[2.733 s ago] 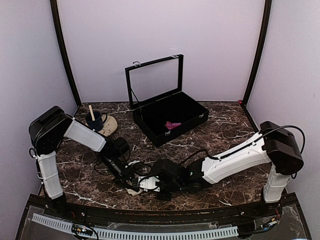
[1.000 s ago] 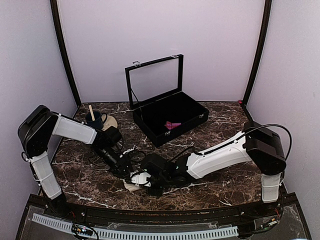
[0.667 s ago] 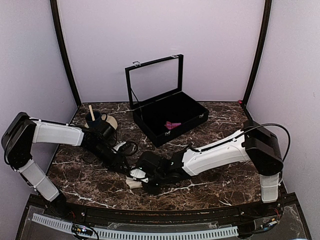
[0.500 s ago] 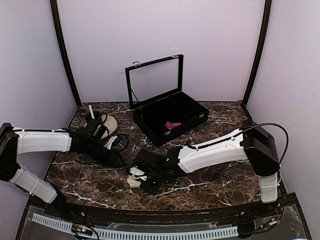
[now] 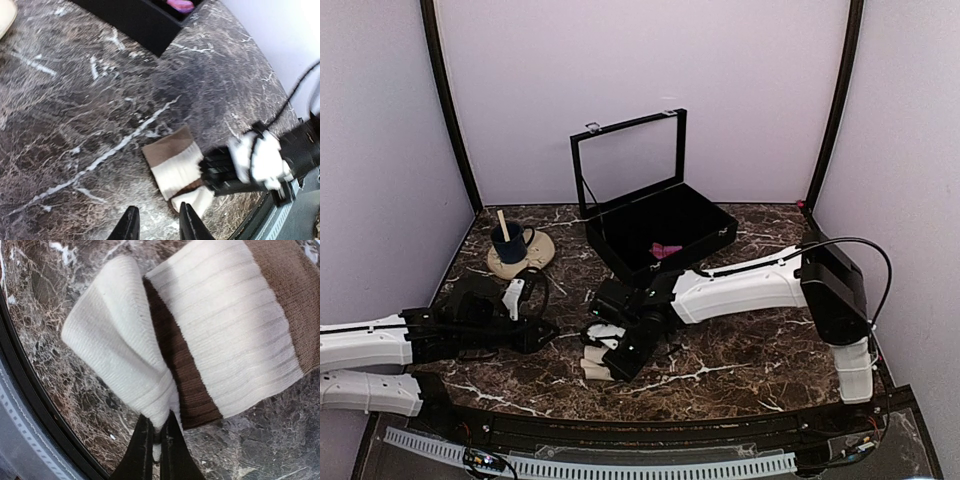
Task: Roll the socks
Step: Roll the sock at the center of the board.
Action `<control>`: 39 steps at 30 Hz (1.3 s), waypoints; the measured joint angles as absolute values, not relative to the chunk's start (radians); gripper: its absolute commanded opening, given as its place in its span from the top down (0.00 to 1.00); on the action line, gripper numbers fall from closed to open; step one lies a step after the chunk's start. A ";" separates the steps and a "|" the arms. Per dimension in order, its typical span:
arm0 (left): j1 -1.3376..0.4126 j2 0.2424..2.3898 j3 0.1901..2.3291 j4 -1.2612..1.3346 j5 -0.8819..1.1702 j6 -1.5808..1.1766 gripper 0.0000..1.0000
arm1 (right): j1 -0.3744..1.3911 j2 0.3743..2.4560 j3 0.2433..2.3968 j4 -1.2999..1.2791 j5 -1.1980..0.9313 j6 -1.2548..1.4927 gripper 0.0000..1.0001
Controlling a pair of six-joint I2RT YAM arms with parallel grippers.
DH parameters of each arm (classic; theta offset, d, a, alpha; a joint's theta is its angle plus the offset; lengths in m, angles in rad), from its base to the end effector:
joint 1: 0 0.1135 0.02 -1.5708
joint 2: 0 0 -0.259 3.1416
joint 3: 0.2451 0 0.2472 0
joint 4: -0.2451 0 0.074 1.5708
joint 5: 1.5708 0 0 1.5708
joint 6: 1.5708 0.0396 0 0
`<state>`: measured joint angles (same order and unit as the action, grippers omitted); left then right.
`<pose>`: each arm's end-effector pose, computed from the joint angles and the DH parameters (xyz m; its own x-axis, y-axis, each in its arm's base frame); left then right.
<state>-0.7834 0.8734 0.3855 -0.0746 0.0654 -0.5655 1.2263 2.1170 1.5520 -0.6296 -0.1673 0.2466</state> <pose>0.1325 -0.1357 0.1921 -0.7173 -0.0402 -0.6956 0.4252 0.7657 -0.4827 0.1393 0.4076 0.1519 -0.5362 -0.7817 -0.3185 -0.8434 0.4808 0.2399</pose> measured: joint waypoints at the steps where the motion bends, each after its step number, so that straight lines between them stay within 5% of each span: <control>1: -0.805 0.862 0.382 -0.067 0.052 -0.565 0.71 | 1.218 2.117 1.552 -0.633 -0.185 0.248 1.00; 17: -1.139 1.059 0.451 -0.022 -0.066 -0.421 0.69 | 1.110 2.142 1.592 -0.715 -0.496 0.197 1.00; 39: -1.183 1.317 0.564 0.000 -0.014 -0.231 0.66 | 1.080 2.183 1.592 -0.767 -0.623 0.133 1.00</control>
<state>-1.1828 1.3174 0.5636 0.0002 -0.0135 -0.2314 1.0801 2.1826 1.5921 -0.7666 -0.6231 0.1333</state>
